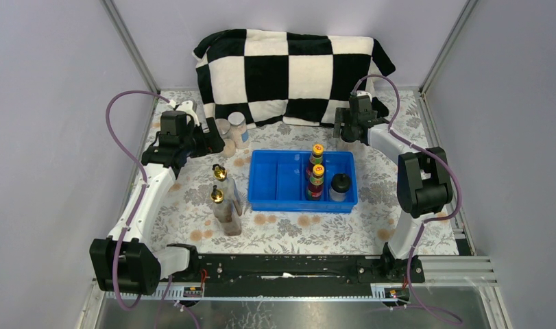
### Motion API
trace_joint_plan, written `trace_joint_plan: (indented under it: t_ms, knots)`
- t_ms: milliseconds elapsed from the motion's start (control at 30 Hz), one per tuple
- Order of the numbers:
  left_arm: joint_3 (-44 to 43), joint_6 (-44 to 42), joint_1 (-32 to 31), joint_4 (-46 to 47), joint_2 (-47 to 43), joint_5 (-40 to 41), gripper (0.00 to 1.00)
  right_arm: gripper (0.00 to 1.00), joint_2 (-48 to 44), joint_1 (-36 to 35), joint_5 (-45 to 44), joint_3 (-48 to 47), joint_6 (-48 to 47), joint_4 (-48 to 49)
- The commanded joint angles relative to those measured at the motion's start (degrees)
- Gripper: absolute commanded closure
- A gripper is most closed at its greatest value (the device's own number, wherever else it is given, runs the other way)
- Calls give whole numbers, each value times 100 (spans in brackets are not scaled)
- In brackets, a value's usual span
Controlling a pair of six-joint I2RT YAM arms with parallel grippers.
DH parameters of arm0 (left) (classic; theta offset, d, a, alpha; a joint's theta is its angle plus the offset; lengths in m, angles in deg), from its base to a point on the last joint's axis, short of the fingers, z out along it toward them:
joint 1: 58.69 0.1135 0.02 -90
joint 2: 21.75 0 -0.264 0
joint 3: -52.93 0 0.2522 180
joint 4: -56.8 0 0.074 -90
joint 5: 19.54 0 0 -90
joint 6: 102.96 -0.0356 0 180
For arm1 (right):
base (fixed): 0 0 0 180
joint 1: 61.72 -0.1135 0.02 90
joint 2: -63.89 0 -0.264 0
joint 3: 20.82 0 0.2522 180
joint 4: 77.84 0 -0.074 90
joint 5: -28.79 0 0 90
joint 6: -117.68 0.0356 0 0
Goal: Organize the condiment bottles
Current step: Pick up the bottle from the center of the board.
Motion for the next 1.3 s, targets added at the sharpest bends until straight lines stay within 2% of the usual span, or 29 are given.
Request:
trace_joint_plan:
  t_ms: [0, 767, 800, 833, 1267]
  knots:
    - [91, -123, 43, 232, 6, 56, 1, 3, 15, -5, 33, -195, 40, 115]
    - [99, -123, 58, 232, -19, 60, 1, 3, 15, -5, 33, -195, 40, 115]
    - [93, -122, 60, 232, -18, 55, 1, 1, -681, -24, -157, -88, 179, -306]
    - [91, -115, 61, 233, -6, 56, 1, 0, -909, -29, -224, -42, 212, -352]
    - [64, -96, 96, 233, -23, 42, 1, 0, -1052, -39, -99, 3, 242, -339]
